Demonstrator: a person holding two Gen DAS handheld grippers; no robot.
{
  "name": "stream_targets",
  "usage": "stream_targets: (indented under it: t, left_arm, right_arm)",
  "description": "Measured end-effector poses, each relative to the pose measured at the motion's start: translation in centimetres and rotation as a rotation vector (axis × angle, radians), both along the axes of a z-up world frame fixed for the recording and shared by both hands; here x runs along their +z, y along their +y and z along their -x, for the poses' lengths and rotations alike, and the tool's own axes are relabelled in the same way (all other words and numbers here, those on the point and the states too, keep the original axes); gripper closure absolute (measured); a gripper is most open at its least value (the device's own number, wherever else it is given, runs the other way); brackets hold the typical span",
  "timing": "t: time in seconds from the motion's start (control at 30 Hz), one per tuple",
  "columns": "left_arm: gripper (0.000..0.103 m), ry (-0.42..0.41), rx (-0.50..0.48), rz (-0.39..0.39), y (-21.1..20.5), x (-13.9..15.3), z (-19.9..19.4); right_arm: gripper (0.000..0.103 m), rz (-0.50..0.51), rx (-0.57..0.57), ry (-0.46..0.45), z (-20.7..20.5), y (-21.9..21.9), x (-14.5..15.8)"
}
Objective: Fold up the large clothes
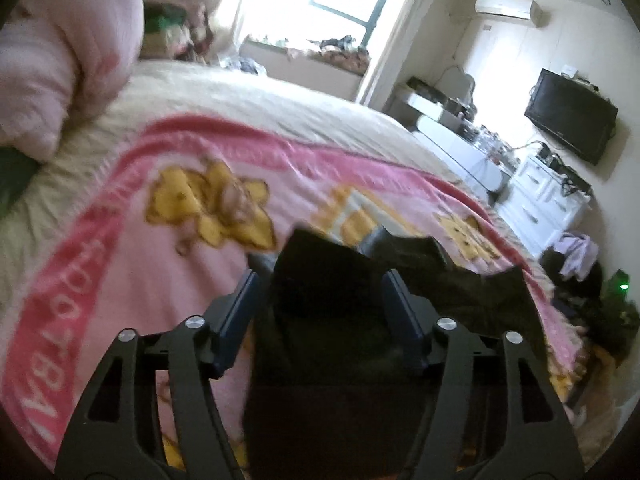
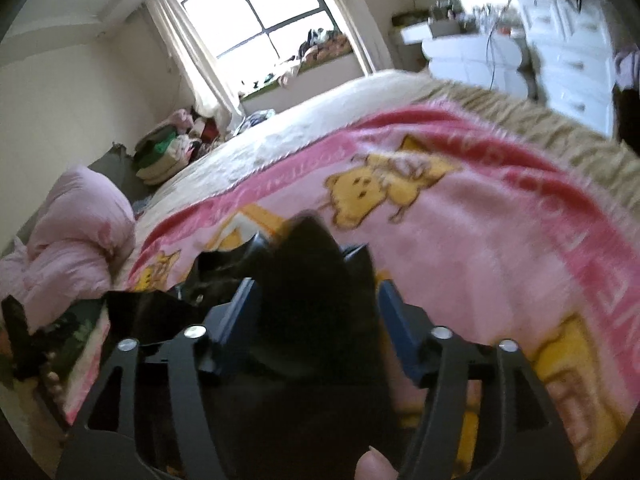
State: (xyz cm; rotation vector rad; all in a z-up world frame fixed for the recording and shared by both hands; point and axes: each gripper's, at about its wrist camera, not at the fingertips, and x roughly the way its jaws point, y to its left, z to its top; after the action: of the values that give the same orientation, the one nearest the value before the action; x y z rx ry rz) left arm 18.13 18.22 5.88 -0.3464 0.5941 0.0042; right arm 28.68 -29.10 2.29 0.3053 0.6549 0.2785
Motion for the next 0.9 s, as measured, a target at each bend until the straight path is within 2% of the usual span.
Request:
stream_targets:
  t: [0.1,0.2,0.3,0.47,0.6,0.63,0.67,0.7,0.73,0.77,0.8,0.87,0.9]
  left_arm:
    - [0.037,-0.004,0.014,-0.036,0.3,0.2,0.2]
    - [0.036,0.014,0.012,-0.064,0.6,-0.3,0.2]
    - [0.029,0.069,-0.021,-0.068,0.6,-1.4,-0.3]
    - [0.029,0.171,-0.051,-0.063,0.0,-4.5,-2.9]
    - [0.029,0.230,-0.058,-0.091,-0.6,-6.7,-4.3]
    - [0.032,0.233,-0.056,-0.111,-0.8,-6.9,-4.6]
    - [0.040,0.234,-0.050,-0.139,-0.9,-7.0,-5.0]
    - [0.071,0.229,-0.051,-0.151,-1.0,-7.0,-5.2]
    - [0.086,0.225,-0.058,-0.149,-1.0,-6.8,-5.3]
    - [0.088,0.220,-0.054,-0.160,-1.1,-6.6,-5.4]
    - [0.096,0.211,-0.052,-0.179,-1.2,-6.2,-5.3]
    - [0.099,0.168,-0.047,-0.172,-1.2,-5.1,-4.8]
    - [0.099,0.142,-0.045,-0.160,-1.0,-4.3,-4.5]
  right_arm:
    - [0.030,0.054,0.001,-0.020,0.2,0.0,0.3]
    - [0.027,0.118,0.049,-0.025,0.4,0.8,0.1]
    - [0.025,0.182,0.079,-0.013,0.2,1.9,-0.5]
    - [0.025,0.291,0.110,0.051,-2.7,4.3,-1.9]
    - [0.025,0.365,0.111,0.084,-5.6,5.7,-2.8]
    - [0.026,0.357,0.116,0.087,-6.3,5.9,-3.0]
    - [0.039,0.352,0.119,0.091,-6.7,5.8,-3.2]
    - [0.072,0.344,0.119,0.094,-7.1,5.9,-3.4]
    - [0.078,0.337,0.113,0.091,-7.1,5.8,-3.4]
    - [0.086,0.330,0.110,0.078,-6.9,5.7,-3.3]
    - [0.091,0.332,0.106,0.060,-6.5,5.6,-2.9]
    - [0.093,0.326,0.099,0.021,-5.9,5.3,-1.7]
    - [0.093,0.285,0.105,-0.013,-5.4,4.9,-0.3]
